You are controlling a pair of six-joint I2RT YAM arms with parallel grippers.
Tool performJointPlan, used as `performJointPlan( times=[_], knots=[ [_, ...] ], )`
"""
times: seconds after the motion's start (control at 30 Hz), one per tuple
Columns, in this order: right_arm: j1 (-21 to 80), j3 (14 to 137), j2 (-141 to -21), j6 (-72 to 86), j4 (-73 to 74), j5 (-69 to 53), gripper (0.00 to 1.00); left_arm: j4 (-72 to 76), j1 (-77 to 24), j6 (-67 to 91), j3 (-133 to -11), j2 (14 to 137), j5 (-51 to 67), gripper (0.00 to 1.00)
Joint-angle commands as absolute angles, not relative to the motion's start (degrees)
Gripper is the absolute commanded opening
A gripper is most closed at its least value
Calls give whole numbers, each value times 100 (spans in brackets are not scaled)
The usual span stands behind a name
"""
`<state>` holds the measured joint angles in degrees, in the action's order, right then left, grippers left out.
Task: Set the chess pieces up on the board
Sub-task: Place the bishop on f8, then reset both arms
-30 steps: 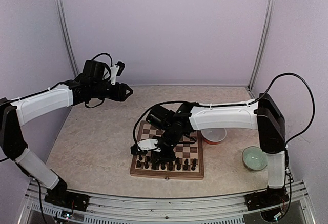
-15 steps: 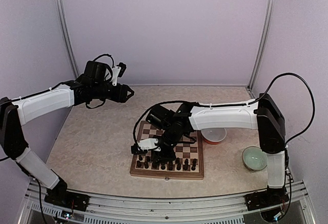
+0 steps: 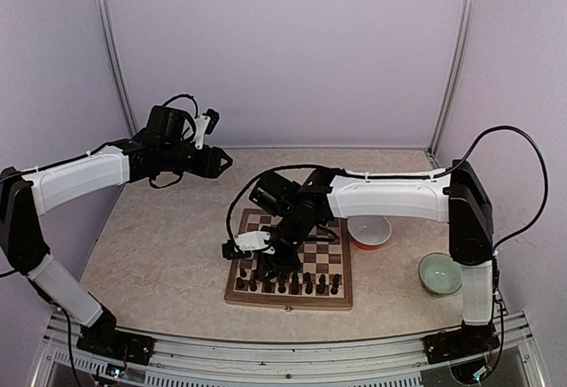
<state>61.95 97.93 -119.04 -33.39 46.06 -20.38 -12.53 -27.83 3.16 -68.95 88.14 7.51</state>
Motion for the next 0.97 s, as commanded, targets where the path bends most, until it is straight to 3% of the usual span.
performJointPlan(
  times=[0.0, 0.27, 0.37, 0.43, 0.47, 0.5, 0.53, 0.73, 0.93],
  knots=[
    [5840, 10151, -11401, -3376, 4855, -2172, 30, -1357, -2830, 204, -7114, 8855, 691, 60],
    [4060, 9418, -9845, -3279, 4307, -2558, 30, -1528, -3268, 47, -7237, 8344, 99, 61],
    [2989, 9051, -9210, -2770, 3821, -3672, 33, -1830, -3361, 120, -7435, 8190, -143, 64],
    [2348, 8701, -8811, -2339, 3318, -4054, 45, -1994, -3341, 193, -7484, 8100, -234, 68],
    [2125, 8528, -8636, -2141, 3042, -3981, 59, -2037, -3340, 214, -7477, 8034, -298, 83],
    [1922, 8328, -8484, -1947, 2779, -3787, 84, -2051, -3332, 214, -7435, 7974, -348, 97],
    [1768, 8136, -8346, -1739, 2505, -3546, 97, -2048, -3312, 212, -7386, 7864, -392, 99],
    [1355, 6930, -7793, -691, 1225, -1842, 99, -1571, -3127, 518, -6864, 7371, -863, 99],
    [1239, 6297, -7342, -548, 661, -1798, 99, -912, -2736, 827, -6206, 7009, -919, 99]
  ],
)
